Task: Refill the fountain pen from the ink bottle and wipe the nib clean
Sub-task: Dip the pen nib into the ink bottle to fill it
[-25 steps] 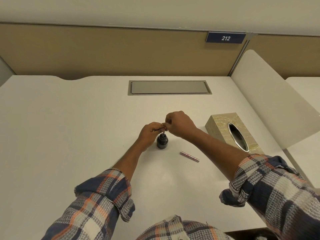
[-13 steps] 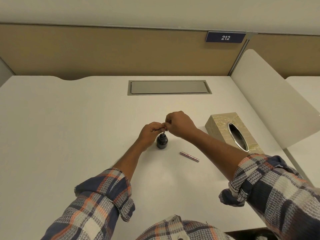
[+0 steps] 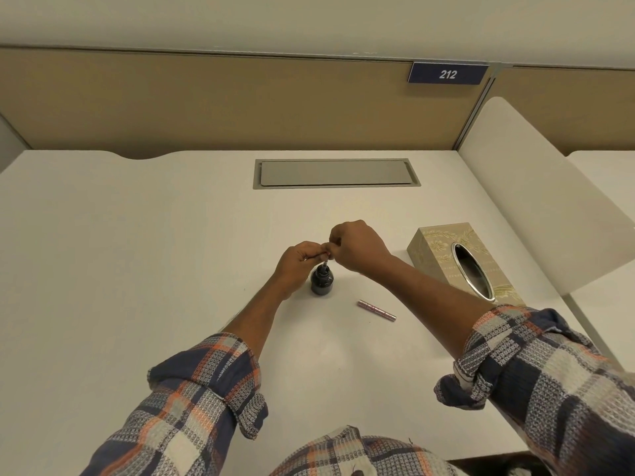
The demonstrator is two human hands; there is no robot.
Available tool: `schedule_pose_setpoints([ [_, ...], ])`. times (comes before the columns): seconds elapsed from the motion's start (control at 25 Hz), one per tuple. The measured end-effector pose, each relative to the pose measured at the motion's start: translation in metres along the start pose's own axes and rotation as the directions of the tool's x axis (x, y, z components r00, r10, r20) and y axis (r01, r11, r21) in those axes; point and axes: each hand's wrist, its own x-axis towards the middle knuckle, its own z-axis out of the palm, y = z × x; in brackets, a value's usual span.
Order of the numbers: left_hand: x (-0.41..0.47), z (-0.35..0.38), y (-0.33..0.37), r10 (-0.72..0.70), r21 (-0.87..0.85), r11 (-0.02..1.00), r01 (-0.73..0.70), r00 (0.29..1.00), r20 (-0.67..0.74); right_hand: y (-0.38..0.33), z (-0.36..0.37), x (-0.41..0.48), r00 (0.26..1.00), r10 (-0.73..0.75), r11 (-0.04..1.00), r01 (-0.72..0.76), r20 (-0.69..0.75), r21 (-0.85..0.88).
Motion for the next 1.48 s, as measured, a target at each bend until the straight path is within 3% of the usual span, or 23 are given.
schedule_pose_setpoints([
  [0.32,0.0,-0.0014,-0.0012,0.008,-0.002,1.0,-0.008,1.0,-0.004,-0.0007,-0.0003,-0.0019,1.0,-0.011,0.996,0.011,-0.003,0.09],
  [0.56,-0.0004,-0.0007,-0.002,-0.004,-0.01,1.0,0.004,1.0,-0.003,-0.0004,0.0016,-0.0004,1.0,0.014,1.0,-0.014,-0.013,0.016],
  [0.88,-0.0013,-0.0011,-0.001,0.005,-0.009,1.0,-0.005,1.0,-0.015,-0.002,0.001,-0.0019,1.0,-0.001,0.997,0.001,-0.005,0.077],
  [1.48,-0.0018,-0.0006,0.0021,0.008,0.001,1.0,-0.008,1.0,-0.008,-0.0002,-0.0001,-0.0027,1.0,0.018,0.999,-0.017,-0.02,0.035],
])
